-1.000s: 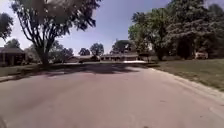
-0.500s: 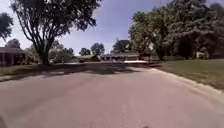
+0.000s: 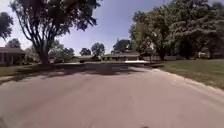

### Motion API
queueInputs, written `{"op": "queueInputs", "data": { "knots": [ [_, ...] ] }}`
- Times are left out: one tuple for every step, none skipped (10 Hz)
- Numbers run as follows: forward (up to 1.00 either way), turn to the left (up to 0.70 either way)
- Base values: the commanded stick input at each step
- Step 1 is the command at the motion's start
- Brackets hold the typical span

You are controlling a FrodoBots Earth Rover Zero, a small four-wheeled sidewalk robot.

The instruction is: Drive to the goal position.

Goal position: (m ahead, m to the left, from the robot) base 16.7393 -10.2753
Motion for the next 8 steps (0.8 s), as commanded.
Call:
{"op": "queueInputs", "data": {
  "knots": [
    [0.50, 0.00],
    [0.50, 0.00],
    [0.50, 0.00],
    [0.50, 0.00],
    [0.50, 0.00],
    [0.50, 0.00],
    [0.50, 0.00],
    [0.50, 0.00]
  ]
}}
